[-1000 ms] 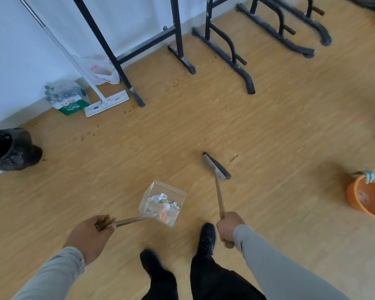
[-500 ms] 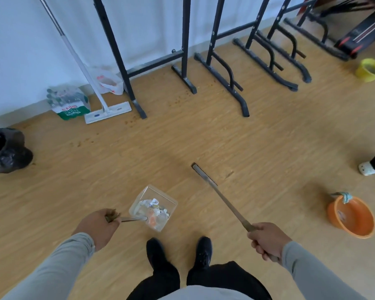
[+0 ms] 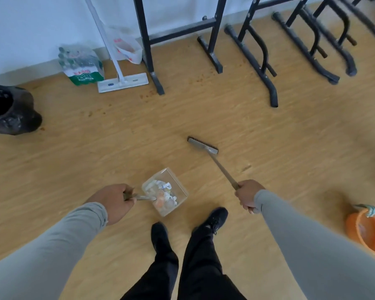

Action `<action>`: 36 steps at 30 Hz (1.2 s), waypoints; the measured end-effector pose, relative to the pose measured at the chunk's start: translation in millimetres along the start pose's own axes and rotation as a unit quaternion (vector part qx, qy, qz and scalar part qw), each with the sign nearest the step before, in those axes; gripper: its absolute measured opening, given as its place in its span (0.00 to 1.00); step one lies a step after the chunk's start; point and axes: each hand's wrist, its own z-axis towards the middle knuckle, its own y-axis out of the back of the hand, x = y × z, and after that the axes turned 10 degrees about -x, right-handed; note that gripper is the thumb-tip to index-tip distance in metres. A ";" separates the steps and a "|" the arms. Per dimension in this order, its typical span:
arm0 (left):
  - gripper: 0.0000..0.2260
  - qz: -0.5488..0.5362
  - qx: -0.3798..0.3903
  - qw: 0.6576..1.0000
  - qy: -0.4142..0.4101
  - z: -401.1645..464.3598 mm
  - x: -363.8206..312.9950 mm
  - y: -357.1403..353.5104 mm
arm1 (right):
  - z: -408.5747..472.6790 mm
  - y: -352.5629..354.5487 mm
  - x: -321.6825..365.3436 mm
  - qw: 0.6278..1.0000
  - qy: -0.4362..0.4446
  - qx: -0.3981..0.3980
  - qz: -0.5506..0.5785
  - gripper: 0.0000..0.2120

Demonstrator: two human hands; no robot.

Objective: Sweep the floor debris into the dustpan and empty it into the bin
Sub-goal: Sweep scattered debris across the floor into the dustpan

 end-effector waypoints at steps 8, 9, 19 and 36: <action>0.13 0.015 0.025 1.000 -0.012 12.6 -4.3 -8.4 | -60.7 -19.6 -73.6 0.965 0.045 -0.016 -0.259 0.35; 0.13 0.019 0.028 0.999 -0.014 13.3 -4.8 -8.9 | -64.8 -9.8 -82.9 0.963 0.047 -0.017 -0.265 0.34; 0.08 0.009 0.041 0.999 -0.026 34.4 -18.0 -20.3 | -85.4 42.0 -121.8 0.986 -0.122 -0.029 0.114 0.18; 0.10 0.020 0.017 1.000 -0.015 33.3 -21.8 -26.7 | -94.1 -69.4 -52.6 0.990 -0.065 0.117 0.034 0.19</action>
